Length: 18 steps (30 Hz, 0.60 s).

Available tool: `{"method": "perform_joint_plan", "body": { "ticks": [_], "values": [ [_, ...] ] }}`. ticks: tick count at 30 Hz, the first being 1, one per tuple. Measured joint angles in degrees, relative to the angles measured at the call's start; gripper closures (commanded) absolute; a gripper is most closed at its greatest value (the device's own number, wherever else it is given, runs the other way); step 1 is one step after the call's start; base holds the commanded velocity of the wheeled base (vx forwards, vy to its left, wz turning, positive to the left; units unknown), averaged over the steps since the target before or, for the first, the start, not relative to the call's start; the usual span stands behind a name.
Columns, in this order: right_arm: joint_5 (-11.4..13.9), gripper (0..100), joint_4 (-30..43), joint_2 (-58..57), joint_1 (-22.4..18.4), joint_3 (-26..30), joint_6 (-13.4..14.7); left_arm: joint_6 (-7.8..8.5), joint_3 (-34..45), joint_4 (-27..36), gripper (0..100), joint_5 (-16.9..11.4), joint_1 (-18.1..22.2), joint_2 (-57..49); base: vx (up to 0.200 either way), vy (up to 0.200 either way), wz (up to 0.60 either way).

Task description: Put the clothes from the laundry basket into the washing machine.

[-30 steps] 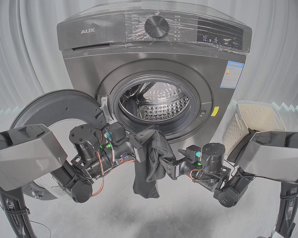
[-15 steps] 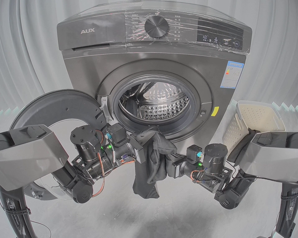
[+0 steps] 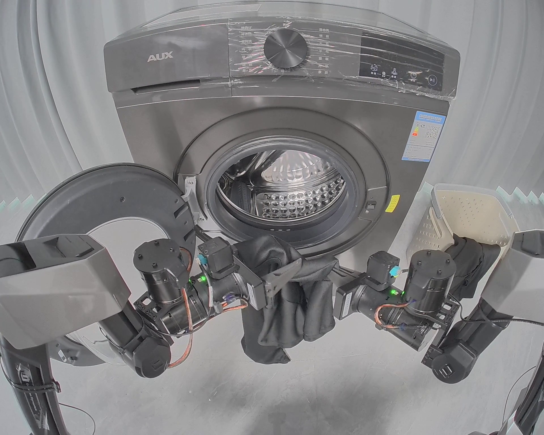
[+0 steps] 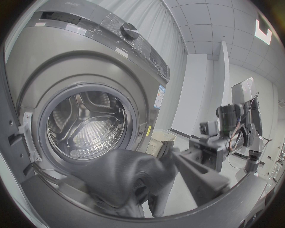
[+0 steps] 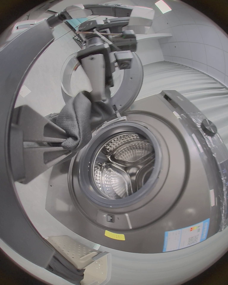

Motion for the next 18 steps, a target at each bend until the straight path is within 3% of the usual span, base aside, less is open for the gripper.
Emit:
{"method": "perform_joint_plan", "body": {
  "ticks": [18],
  "values": [
    [-0.3,100,0.6,-5.6,-1.4,-0.7,0.0,0.46,2.3,-0.1,0,0.1,2.3,5.2,0.000,0.000,0.00]
  ]
}}
